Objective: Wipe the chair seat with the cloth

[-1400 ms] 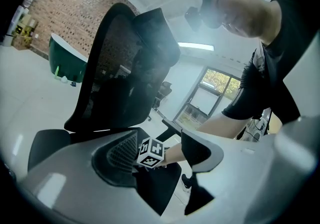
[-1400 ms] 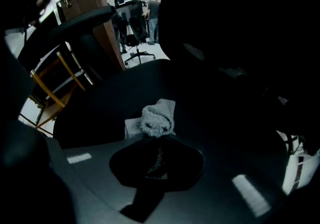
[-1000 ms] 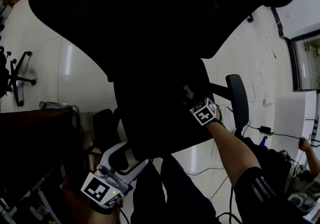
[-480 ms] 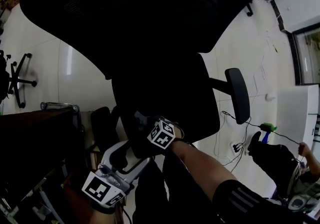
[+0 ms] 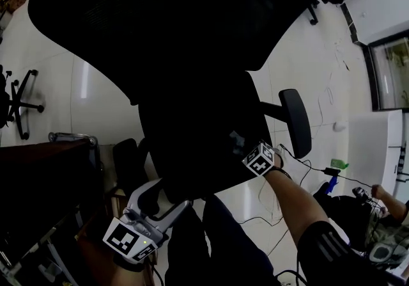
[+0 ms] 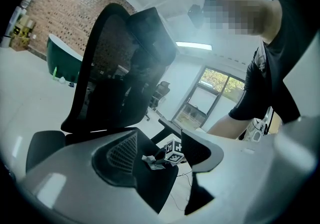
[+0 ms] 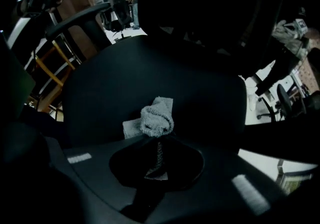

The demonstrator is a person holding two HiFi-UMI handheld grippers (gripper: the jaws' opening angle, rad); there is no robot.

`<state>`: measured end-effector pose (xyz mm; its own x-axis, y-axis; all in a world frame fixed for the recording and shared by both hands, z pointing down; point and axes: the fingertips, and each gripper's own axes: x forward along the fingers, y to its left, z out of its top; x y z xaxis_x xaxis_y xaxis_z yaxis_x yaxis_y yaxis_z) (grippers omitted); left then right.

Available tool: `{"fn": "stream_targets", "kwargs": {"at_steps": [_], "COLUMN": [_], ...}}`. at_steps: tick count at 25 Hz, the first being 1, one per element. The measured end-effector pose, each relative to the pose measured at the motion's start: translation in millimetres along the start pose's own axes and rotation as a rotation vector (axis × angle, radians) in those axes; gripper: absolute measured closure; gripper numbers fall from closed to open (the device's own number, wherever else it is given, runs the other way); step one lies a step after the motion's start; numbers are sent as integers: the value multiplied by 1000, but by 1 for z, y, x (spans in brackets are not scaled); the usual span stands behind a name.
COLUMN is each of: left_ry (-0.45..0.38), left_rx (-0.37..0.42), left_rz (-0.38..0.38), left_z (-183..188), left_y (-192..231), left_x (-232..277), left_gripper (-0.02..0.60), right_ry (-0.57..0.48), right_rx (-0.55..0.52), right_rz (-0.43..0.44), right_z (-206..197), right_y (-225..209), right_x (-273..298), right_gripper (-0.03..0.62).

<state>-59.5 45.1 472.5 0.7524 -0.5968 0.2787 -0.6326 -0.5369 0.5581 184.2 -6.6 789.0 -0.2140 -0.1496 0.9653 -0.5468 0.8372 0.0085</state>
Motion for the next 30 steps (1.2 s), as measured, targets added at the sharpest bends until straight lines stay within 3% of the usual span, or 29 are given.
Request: {"fn": "stream_targets", "kwargs": {"at_steps": [3,6,9,11,13,16,19,26,30], "left_ry": [1,1,6,5,5,19,27,34,45], "left_rx": [2,2,3,2,2,5,2,12,17], "left_rz": [2,1,4,3,1,3,4,-19,-20], "left_z": [1,2,0,-1,-3,-8,-12,-11,-12], "left_y": [-3,-6,-7,-8,-9,-6,-6,-11,-12], "left_x": [-1,-2,-5,-7,-6,-5,-7,-9,-10], "left_gripper": [284,284,284,284,284,284,284,284,284], "right_ry": [-41,-149,-171,-151,-135,-145,-94,41,108], "right_rx": [34,-53,-174,-234,-222,-174,-214,-153,-125], "right_rz": [13,178,342,392,395,399,366,242,171], "right_z": [17,64,94,99,100,97,59,-43,-79], "right_y": [16,101,211,264,284,277,253,146,96], "right_x": [-10,-13,-2,11,21,22,22,5,-9], "right_gripper": [566,566,566,566,566,566,566,566,566]}}
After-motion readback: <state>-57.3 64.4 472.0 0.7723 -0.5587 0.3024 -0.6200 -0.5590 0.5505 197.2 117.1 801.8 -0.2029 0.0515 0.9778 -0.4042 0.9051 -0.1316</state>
